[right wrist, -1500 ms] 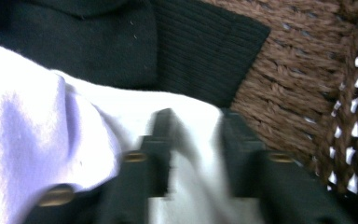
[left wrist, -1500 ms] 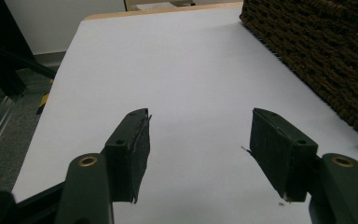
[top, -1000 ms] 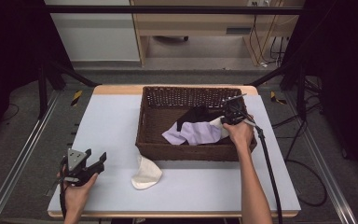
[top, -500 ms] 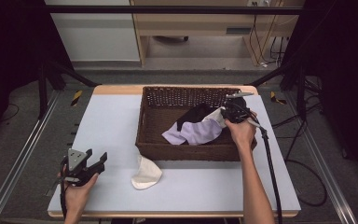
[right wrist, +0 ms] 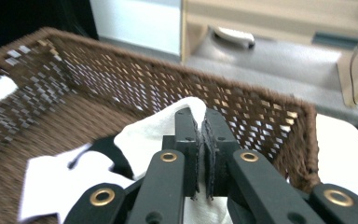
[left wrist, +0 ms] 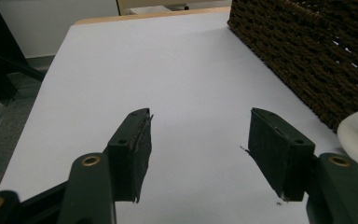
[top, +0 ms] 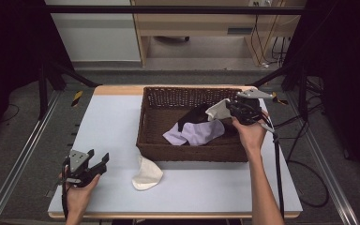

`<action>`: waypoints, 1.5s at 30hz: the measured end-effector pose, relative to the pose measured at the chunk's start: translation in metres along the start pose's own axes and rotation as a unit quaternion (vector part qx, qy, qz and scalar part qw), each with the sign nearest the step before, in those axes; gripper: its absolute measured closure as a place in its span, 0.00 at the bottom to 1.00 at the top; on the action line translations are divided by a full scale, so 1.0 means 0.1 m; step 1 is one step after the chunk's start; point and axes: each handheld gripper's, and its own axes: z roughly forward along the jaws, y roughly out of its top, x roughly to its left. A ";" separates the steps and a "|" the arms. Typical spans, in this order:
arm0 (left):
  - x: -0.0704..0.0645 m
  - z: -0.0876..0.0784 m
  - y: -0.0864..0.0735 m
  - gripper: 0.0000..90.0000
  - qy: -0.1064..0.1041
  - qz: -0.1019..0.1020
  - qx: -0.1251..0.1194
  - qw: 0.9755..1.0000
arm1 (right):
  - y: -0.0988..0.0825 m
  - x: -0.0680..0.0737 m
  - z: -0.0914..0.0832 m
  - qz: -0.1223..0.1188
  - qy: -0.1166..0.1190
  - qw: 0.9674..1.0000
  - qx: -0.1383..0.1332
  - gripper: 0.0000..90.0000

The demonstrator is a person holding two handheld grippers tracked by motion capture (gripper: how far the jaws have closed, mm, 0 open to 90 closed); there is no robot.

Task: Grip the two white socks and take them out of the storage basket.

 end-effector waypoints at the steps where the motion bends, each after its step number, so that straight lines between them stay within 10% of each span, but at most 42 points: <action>1: 0.00 0.00 0.00 0.42 0.000 0.002 0.000 1.000 | 0.02 0.01 -0.04 0.000 0.003 1.000 -0.011 0.96; 16: -0.06 0.02 -0.02 0.42 -0.010 -0.008 0.011 1.000 | 0.05 0.18 -0.59 -0.012 0.060 0.995 -0.078 0.96; 28: -0.05 0.01 -0.01 0.42 -0.010 -0.010 0.013 1.000 | -0.04 0.49 -1.10 -0.042 0.137 0.983 -0.118 0.96; 45: -0.06 0.00 -0.01 0.42 -0.011 -0.011 0.012 1.000 | -0.60 0.76 -1.15 -0.043 0.198 0.977 -0.065 0.96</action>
